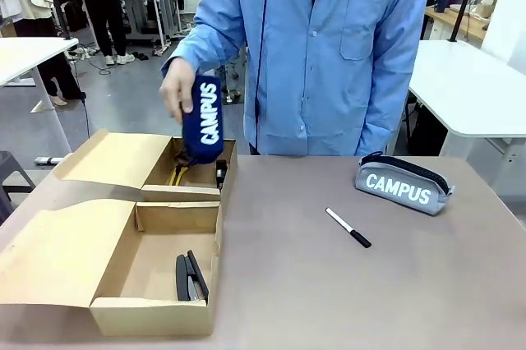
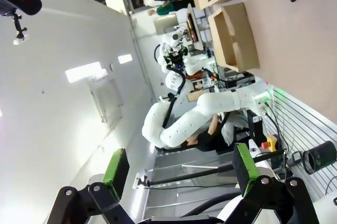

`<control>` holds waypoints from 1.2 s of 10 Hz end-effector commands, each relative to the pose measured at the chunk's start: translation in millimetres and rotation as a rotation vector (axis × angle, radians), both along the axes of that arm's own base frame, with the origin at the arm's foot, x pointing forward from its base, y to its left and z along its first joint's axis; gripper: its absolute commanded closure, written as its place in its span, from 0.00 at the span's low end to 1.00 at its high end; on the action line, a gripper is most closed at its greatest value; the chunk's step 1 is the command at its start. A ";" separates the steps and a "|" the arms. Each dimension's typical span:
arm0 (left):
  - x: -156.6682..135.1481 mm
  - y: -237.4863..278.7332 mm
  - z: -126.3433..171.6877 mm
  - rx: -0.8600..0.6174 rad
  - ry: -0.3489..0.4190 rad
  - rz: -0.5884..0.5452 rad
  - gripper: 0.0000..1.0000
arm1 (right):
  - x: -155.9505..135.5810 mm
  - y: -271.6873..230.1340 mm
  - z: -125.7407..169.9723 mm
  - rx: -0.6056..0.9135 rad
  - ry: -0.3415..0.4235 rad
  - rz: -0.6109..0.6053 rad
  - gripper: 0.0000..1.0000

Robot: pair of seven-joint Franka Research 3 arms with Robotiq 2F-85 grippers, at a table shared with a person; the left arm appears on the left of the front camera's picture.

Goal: Place items inside the box.
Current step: Pick up a Pencil pouch or Stapler and place it inside the Mailer Box closest to the robot.

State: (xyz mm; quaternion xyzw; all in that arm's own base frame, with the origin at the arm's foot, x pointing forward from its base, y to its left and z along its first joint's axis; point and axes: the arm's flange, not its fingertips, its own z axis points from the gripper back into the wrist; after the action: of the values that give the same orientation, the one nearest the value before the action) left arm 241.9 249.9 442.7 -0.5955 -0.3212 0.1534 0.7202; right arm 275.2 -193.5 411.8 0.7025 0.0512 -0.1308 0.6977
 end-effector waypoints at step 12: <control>0.4 -1.4 1.2 -0.003 -0.029 -0.001 0.00 | 11.8 14.9 9.6 -0.177 -0.101 0.122 0.00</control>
State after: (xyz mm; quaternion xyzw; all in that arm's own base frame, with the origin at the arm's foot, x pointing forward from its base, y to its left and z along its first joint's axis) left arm 241.9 249.8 442.6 -0.5956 -0.3212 0.1535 0.7201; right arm 278.7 -189.0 413.0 0.6860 0.0538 -0.1107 0.7171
